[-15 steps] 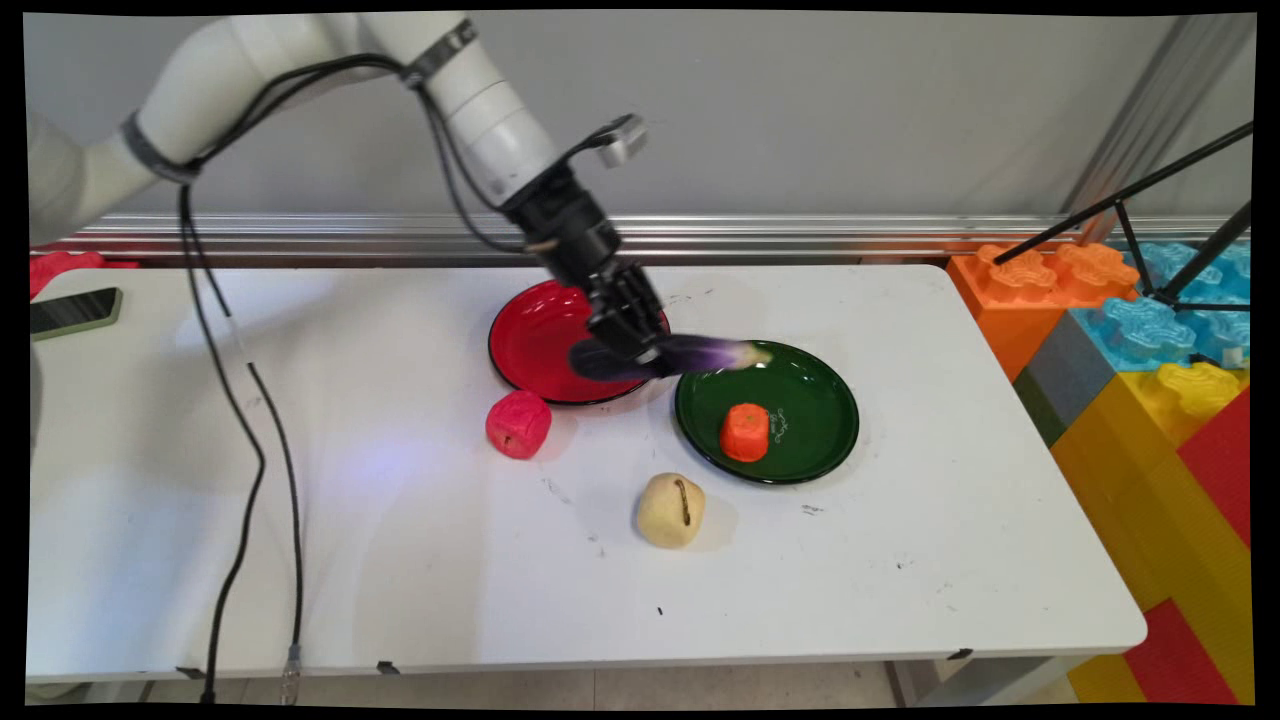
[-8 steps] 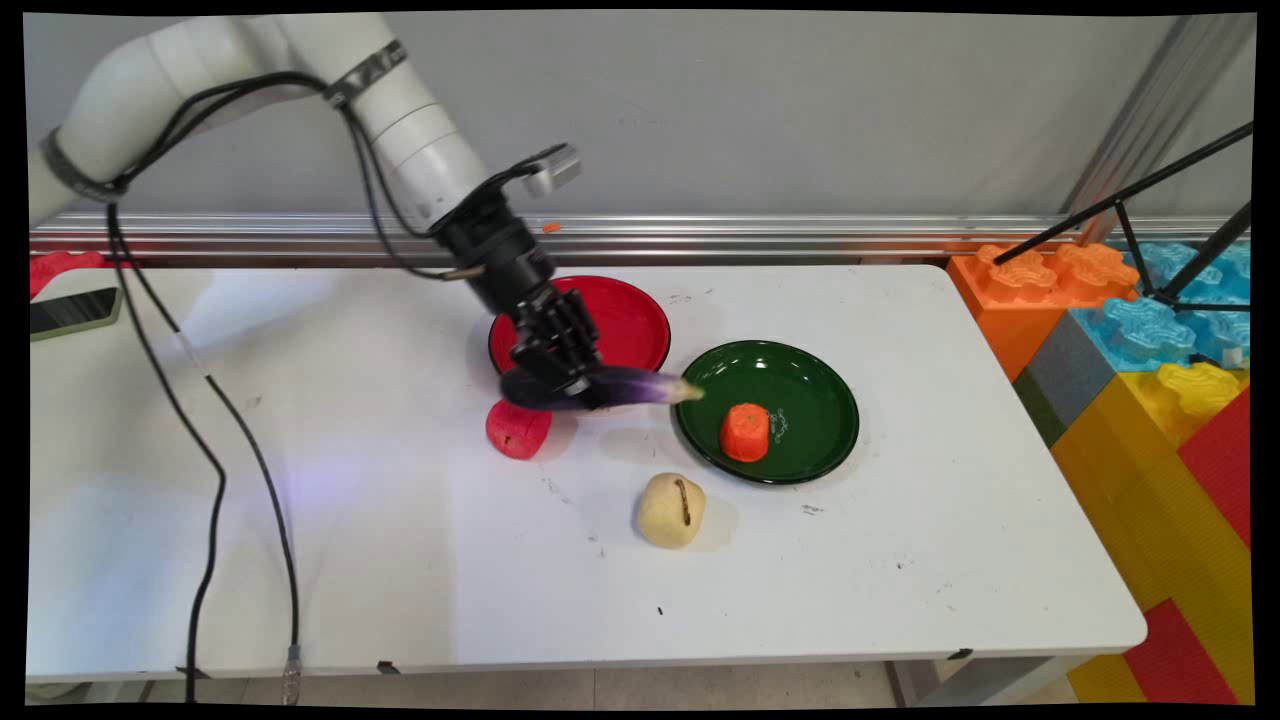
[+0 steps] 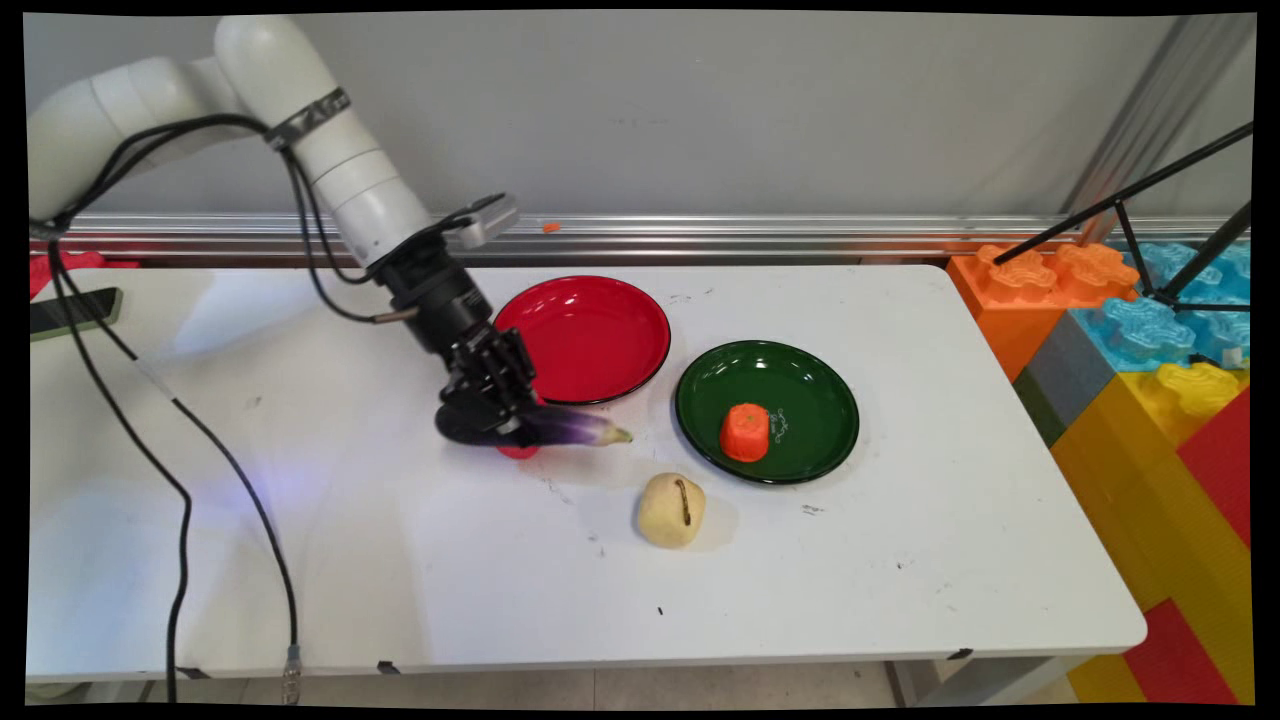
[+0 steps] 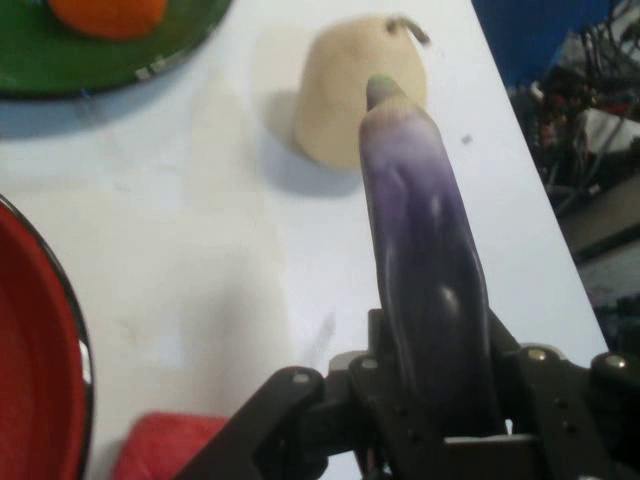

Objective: Place the picked object on the table

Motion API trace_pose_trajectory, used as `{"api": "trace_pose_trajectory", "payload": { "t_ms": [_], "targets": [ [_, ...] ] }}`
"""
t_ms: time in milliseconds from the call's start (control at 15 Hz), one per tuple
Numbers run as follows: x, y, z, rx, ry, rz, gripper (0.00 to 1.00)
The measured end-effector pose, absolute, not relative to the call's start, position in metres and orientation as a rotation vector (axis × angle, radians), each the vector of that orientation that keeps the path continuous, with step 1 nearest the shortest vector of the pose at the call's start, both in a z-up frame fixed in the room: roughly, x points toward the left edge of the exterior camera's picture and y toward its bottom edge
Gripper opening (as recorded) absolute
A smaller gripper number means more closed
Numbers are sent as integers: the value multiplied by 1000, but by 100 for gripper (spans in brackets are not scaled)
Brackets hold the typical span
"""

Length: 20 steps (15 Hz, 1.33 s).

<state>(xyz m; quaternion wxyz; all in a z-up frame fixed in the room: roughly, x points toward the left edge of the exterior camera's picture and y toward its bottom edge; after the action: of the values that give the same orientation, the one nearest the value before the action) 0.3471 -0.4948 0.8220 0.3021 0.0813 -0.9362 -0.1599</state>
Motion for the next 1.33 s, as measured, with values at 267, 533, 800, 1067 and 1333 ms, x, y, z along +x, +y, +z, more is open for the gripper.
{"api": "trace_pose_trajectory", "payload": {
  "t_ms": [267, 533, 800, 1067, 1333],
  "targets": [
    [364, -477, 808, 200, -2491, -472, 0],
    [374, -466, 794, 188, -2500, -501, 0],
    [375, -467, 780, 193, -2504, -498, 0],
    [368, -471, 767, 203, -2500, -488, 0],
    [364, -473, 759, 210, -2498, -486, 100]
  ]
}}
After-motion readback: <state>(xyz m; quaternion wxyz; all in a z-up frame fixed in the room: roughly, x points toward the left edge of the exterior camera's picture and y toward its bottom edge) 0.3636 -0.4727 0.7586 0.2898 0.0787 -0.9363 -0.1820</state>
